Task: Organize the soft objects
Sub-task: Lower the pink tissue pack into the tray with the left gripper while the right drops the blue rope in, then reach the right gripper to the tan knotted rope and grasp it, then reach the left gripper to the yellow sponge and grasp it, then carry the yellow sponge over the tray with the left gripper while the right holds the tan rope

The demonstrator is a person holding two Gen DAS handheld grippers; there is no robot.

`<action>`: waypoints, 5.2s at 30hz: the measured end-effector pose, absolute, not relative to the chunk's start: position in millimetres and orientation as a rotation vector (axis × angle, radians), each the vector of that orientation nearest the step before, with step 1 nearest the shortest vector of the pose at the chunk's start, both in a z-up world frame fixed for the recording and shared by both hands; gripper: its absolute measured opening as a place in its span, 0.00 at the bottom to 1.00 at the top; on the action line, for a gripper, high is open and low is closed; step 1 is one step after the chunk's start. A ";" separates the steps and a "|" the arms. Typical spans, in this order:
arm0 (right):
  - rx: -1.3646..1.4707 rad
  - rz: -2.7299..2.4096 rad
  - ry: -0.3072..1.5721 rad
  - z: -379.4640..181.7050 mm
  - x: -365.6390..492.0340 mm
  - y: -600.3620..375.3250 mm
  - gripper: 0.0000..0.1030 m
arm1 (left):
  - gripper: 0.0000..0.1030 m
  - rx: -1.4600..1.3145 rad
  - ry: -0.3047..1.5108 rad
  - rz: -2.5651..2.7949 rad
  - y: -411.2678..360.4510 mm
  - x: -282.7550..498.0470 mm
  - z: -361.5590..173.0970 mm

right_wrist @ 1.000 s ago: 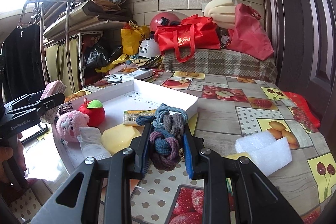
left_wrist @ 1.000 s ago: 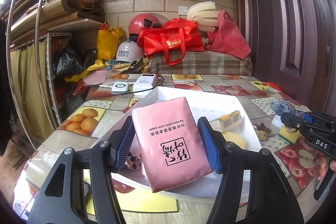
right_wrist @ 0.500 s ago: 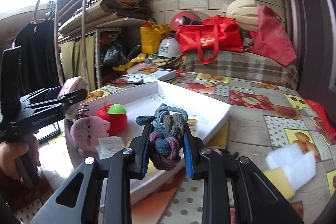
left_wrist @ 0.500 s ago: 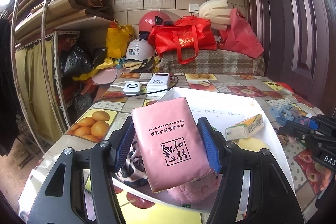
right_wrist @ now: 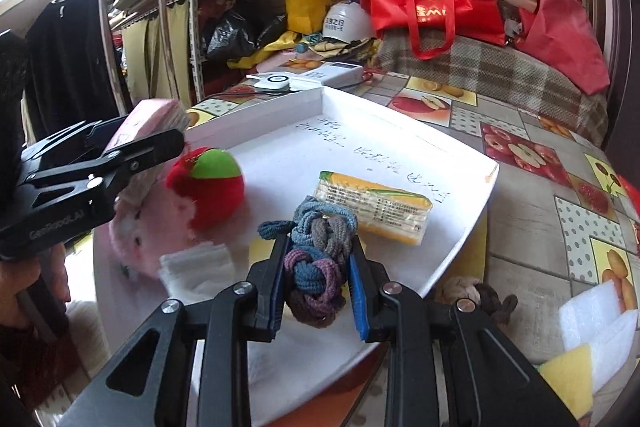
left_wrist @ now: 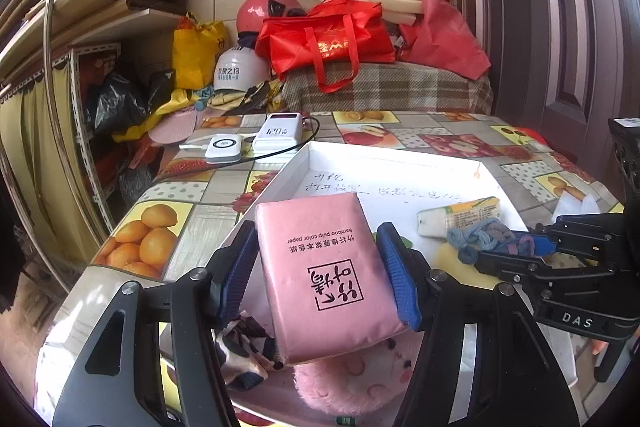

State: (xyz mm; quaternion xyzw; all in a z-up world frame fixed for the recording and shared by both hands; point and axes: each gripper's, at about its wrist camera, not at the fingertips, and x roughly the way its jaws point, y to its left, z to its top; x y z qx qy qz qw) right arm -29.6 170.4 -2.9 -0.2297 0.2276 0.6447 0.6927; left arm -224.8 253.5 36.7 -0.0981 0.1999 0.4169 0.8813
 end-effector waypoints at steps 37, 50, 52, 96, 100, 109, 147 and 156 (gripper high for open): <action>-0.352 1.315 0.230 20.4 -35.0 154.1 1.00 | 1.00 -0.095 0.325 1.013 244.1 -225.0 40.9; -0.218 1.331 0.197 26.5 -30.1 117.9 1.00 | 1.00 -0.099 0.276 1.019 238.2 -234.5 44.0; -0.202 1.326 0.216 26.6 -25.6 113.3 1.00 | 1.00 -0.110 0.269 1.016 237.8 -237.1 44.1; -0.718 1.261 0.458 -15.0 9.9 35.5 0.34 | 1.00 -0.044 0.292 0.693 155.4 -195.9 48.8; -0.558 1.125 0.484 3.0 62.4 -11.7 0.34 | 1.00 0.026 0.338 0.554 117.2 -165.9 47.0; -0.313 0.930 0.684 1.4 155.0 -53.0 0.34 | 1.00 0.017 0.549 0.306 84.1 -59.3 34.9; -0.260 0.998 0.458 19.5 124.9 -56.3 0.34 | 0.54 0.059 0.375 0.342 64.5 -65.7 47.0; -0.248 1.052 0.427 21.4 101.5 -41.2 0.34 | 0.54 -0.048 0.340 0.421 92.7 -107.1 50.1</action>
